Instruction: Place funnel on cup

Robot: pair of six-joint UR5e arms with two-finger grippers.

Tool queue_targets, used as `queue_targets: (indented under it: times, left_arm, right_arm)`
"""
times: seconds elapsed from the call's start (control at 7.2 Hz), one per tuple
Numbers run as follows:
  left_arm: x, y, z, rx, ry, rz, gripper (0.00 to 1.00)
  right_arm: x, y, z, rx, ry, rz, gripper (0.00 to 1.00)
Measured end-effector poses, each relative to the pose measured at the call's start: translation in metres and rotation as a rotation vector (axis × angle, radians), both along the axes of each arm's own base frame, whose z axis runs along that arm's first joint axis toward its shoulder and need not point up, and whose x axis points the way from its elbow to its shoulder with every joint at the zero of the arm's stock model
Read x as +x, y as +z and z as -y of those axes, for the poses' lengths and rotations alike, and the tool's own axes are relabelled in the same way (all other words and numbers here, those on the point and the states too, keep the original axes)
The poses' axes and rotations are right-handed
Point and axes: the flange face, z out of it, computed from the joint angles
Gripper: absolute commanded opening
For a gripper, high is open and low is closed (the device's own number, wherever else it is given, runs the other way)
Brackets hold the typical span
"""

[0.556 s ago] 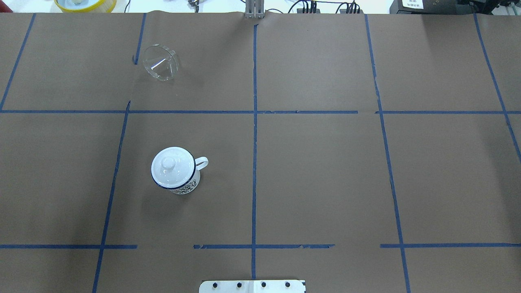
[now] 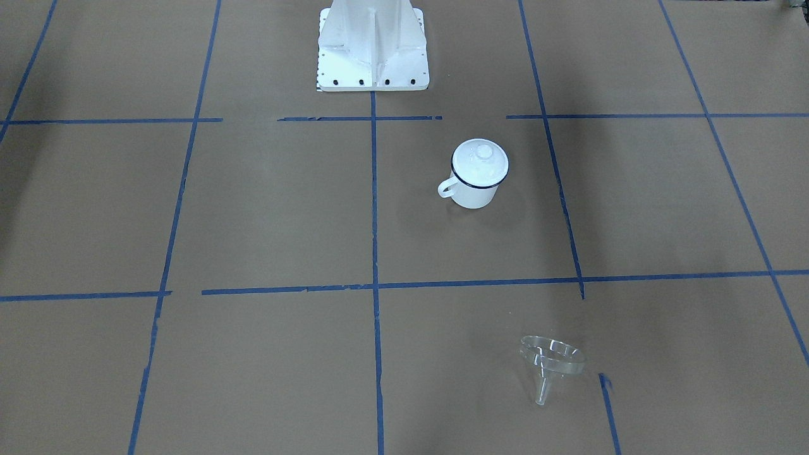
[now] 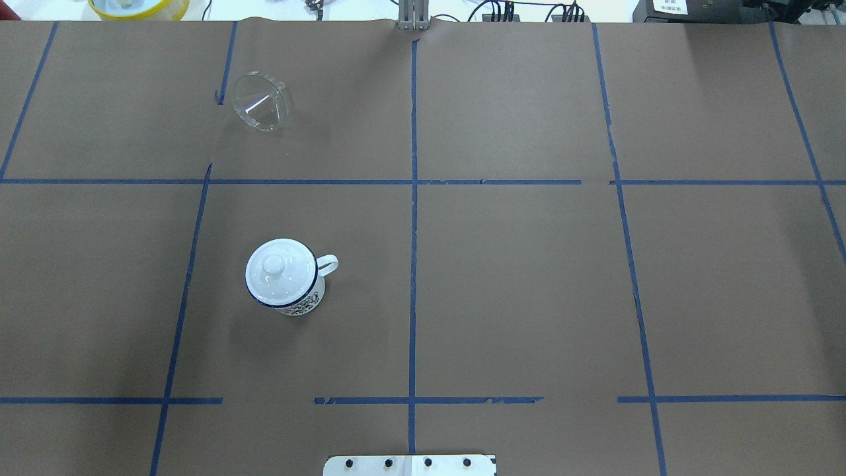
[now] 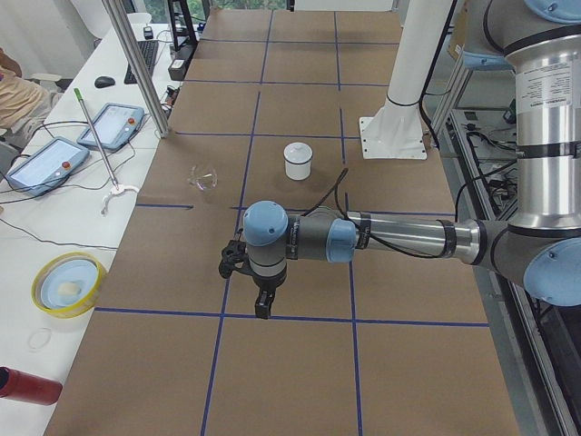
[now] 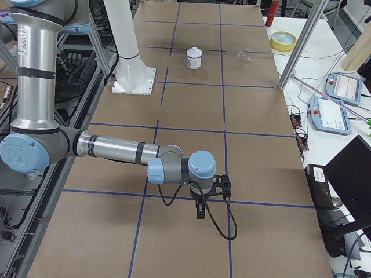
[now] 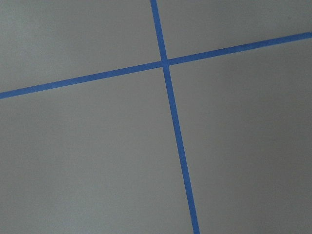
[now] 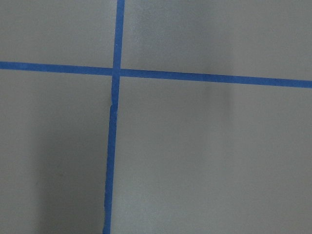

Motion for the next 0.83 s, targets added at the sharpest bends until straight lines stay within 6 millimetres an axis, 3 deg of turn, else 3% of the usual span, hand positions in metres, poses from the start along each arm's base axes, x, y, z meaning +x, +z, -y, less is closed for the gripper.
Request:
queue_targets:
  times: [0.14,0.28,0.69,0.83]
  left_arm:
    - [0.002,-0.013,0.011,0.026,0.003,0.0,1.0]
    - [0.005,-0.04,0.033,0.082,0.006,-0.001,1.0]
    - [0.013,-0.151,0.111,0.22,-0.087,-0.026,1.0]
    - [0.015,-0.175,0.117,0.251,-0.136,-0.05,1.0]
  right_arm:
    - [0.0,0.0,0.0,0.0,0.0,0.0,1.0]
    - [0.0,0.0,0.0,0.0,0.0,0.0,1.0]
    - [0.0,0.0,0.0,0.0,0.0,0.0,1.0]
    - [0.0,0.0,0.0,0.0,0.0,0.0,1.0]
